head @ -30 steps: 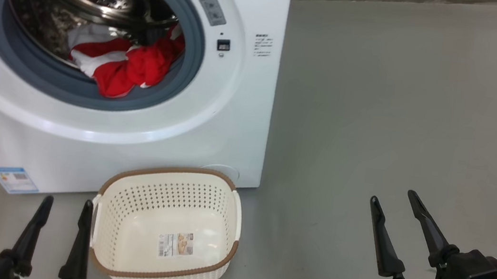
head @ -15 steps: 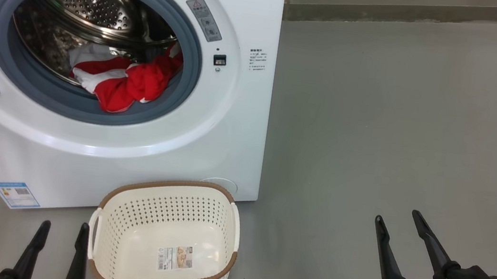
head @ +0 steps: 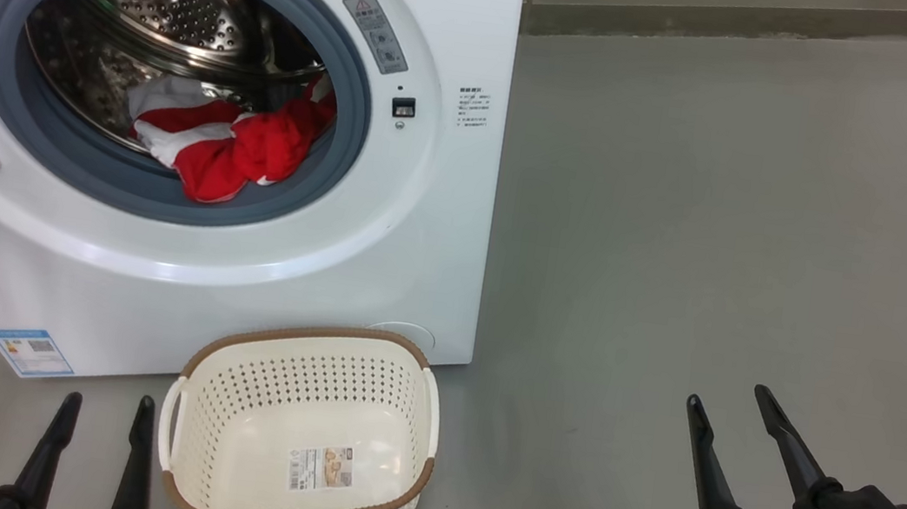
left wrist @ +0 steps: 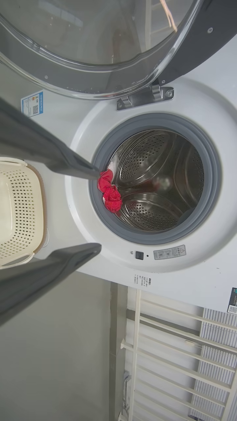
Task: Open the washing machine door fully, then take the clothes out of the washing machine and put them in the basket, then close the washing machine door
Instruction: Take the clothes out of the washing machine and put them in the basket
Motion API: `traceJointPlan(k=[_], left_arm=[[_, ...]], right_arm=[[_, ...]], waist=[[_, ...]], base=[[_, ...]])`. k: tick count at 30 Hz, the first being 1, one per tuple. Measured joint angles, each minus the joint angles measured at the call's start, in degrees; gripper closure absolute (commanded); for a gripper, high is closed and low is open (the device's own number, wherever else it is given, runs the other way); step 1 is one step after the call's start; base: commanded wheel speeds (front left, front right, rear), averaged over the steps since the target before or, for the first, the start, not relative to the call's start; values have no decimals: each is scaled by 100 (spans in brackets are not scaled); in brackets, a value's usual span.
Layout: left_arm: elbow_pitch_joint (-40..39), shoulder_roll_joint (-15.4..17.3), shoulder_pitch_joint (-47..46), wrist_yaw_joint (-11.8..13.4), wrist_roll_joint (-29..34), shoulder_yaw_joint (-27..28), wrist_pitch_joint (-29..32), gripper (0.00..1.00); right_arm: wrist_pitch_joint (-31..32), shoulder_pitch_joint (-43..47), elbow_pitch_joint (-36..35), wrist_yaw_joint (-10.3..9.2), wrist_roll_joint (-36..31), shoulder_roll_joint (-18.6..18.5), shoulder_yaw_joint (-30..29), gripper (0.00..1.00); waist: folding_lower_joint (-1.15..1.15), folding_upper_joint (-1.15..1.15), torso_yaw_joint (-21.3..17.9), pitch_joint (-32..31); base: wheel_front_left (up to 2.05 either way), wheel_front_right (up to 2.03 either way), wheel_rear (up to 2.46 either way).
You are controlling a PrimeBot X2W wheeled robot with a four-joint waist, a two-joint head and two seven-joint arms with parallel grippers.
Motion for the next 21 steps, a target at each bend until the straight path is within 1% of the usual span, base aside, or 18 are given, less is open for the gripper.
traceJointPlan(k=[5, 10, 16, 21], left_arm=[[-1, 1, 1, 82, 29, -8, 0, 0], [-3, 0, 0, 182, 29, -5, 0, 0], [-7, 0, -1, 181, -4, -15, 0, 0], [-8, 0, -1, 172, -33, -67, 0, 0]], right_arm=[[0, 0, 22, 0, 8, -1, 14, 0], [0, 0, 31, 0, 11, -1, 33, 0], [0, -1, 118, 0, 174, -1, 91, 0], [0, -5, 185, 0, 180, -10, 129, 0]], waist=[[0, 0, -15, 16], [0, 0, -15, 26], [0, 0, -6, 22], [0, 0, -5, 19]], base=[[84, -84, 0], [152, -152, 0], [192, -192, 0], [127, -127, 0]])
